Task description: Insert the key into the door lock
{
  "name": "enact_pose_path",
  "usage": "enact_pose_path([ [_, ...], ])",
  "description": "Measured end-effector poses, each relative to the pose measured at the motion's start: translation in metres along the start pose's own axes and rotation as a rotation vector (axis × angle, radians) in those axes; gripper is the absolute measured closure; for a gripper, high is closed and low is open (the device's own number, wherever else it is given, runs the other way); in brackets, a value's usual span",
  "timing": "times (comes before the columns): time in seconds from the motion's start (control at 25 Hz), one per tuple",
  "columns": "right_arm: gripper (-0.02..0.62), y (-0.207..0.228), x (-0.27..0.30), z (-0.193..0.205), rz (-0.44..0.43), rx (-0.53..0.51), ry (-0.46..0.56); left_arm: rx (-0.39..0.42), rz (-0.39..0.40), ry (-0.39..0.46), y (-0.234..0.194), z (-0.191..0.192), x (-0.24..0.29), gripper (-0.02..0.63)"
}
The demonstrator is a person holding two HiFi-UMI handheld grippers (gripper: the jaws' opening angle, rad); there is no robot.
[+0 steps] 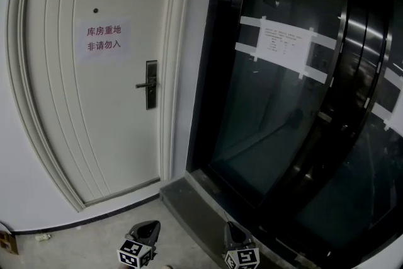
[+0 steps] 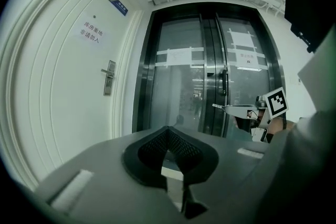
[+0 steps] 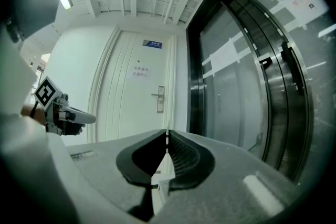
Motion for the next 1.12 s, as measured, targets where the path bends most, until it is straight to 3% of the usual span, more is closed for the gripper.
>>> enact_pose_path([
  [0.56,0.584,-0.007,0.128,0.003,-0.026,-0.028,0.008,0.020,-0.052,0.047,-0.110,-0.042,0.057,0.604],
  [1.12,0.584,-0.017,0.214,0.009,-0.078,-0.063,-0.008,0.008,-0.121,0.074,-0.174,-0.059,0.077,0.604],
])
Point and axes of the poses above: the fingertips, and each gripper's own axes: x forward along the fingers, y to its right, z out of its underside, the point moved 3 cm from there along -x, backward along the fingers, and after that the axes turned 8 degrees about -x, right-handed, at the moved point
